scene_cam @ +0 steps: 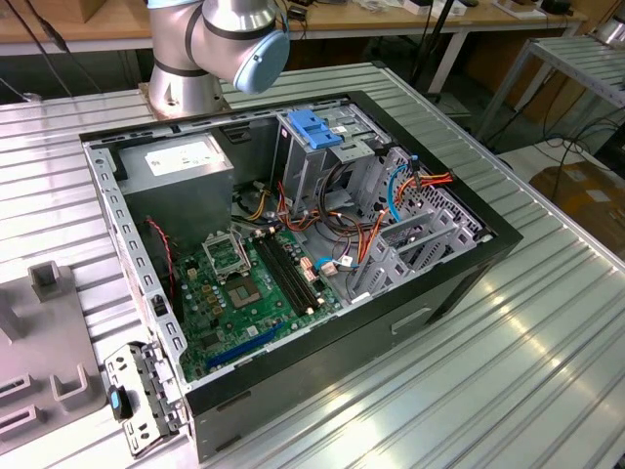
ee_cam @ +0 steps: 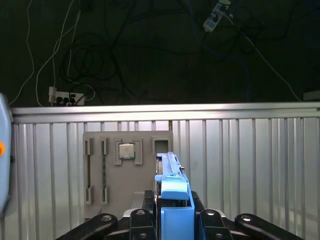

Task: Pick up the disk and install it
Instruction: 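Pick up the disk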

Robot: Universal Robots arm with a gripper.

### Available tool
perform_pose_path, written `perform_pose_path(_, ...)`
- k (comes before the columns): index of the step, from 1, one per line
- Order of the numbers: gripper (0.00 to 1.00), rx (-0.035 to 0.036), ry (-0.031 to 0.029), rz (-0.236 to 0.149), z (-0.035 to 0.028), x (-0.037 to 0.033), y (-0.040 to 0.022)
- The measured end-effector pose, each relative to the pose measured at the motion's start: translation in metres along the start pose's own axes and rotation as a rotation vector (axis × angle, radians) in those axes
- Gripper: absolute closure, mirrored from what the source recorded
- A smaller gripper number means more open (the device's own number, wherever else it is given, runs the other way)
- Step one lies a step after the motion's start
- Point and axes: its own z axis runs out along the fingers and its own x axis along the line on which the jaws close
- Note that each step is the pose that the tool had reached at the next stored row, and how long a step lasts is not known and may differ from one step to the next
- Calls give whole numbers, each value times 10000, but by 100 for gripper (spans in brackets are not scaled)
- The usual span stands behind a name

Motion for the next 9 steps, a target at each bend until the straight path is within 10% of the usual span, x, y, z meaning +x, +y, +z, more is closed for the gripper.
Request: perform_pose_path(9, 63, -2, 0, 0, -84, 0, 0)
